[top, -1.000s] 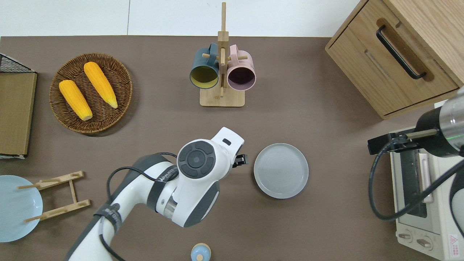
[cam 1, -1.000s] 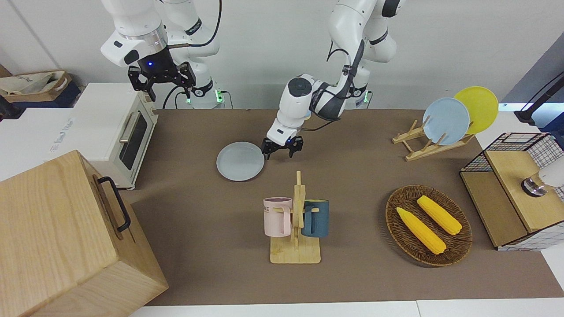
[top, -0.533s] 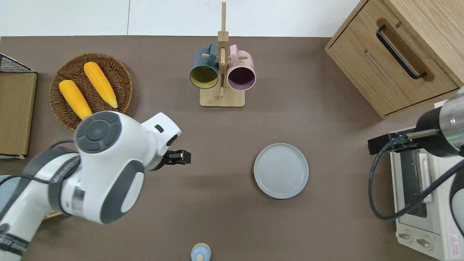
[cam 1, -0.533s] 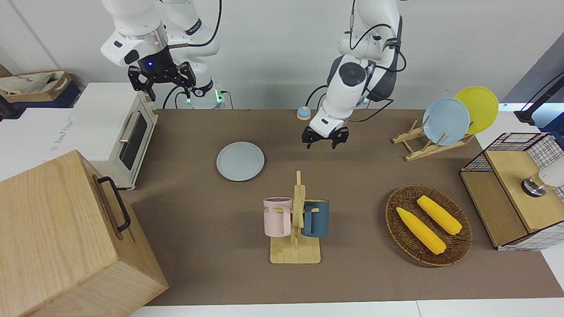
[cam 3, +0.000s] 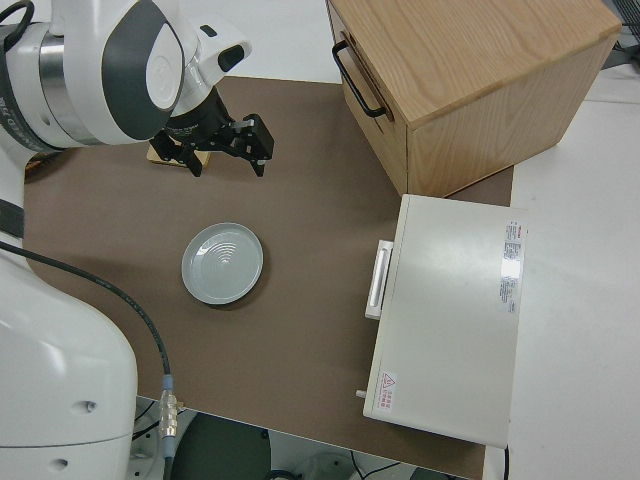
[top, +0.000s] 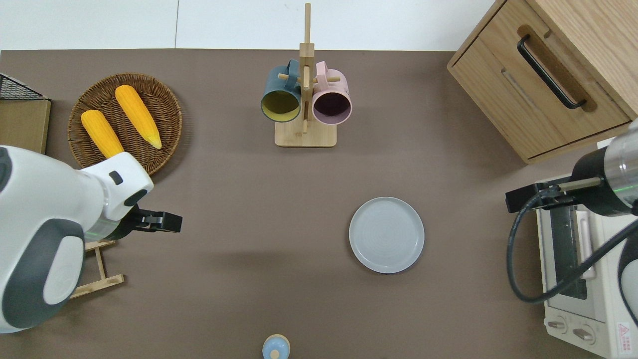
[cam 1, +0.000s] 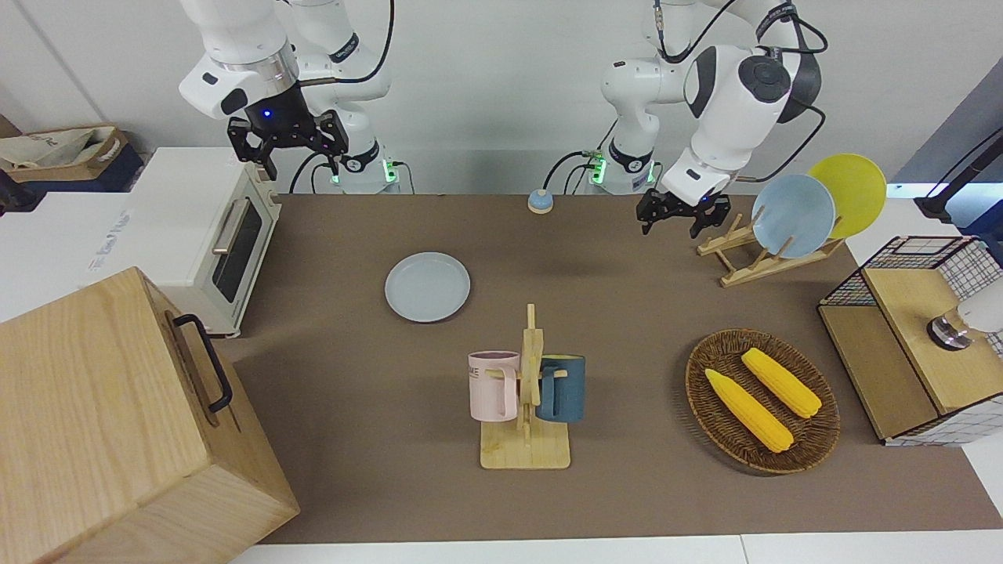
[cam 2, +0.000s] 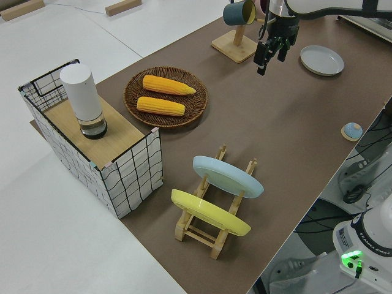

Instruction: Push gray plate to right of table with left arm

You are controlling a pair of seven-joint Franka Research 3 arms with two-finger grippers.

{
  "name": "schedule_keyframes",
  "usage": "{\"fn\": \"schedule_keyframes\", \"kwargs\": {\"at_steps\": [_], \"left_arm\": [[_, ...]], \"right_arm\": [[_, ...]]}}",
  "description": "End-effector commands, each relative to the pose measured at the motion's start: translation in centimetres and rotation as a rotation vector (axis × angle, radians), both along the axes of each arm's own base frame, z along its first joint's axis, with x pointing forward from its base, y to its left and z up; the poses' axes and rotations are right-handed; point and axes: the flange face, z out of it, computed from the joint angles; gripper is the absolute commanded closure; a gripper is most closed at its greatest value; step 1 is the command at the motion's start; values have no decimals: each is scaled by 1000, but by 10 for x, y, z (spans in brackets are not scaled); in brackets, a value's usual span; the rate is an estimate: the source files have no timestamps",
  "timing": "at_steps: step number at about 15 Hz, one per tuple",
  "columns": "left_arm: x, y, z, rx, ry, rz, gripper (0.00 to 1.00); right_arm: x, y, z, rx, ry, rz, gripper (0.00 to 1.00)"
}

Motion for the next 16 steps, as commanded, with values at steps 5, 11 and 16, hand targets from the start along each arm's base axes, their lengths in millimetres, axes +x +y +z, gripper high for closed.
{"fn": "schedule_keyframes", "kwargs": {"at_steps": [5, 11, 16], "left_arm": [[3, 75, 43, 21, -4, -30, 9], [6, 78, 69, 35, -4, -28, 9], [5, 93, 72, 37, -5, -13, 9]], "right_arm": [[-4, -2, 3, 7, 6, -2, 17], [-4, -2, 3, 7, 6, -4, 17], [-4, -2, 3, 7, 6, -4, 17]]}}
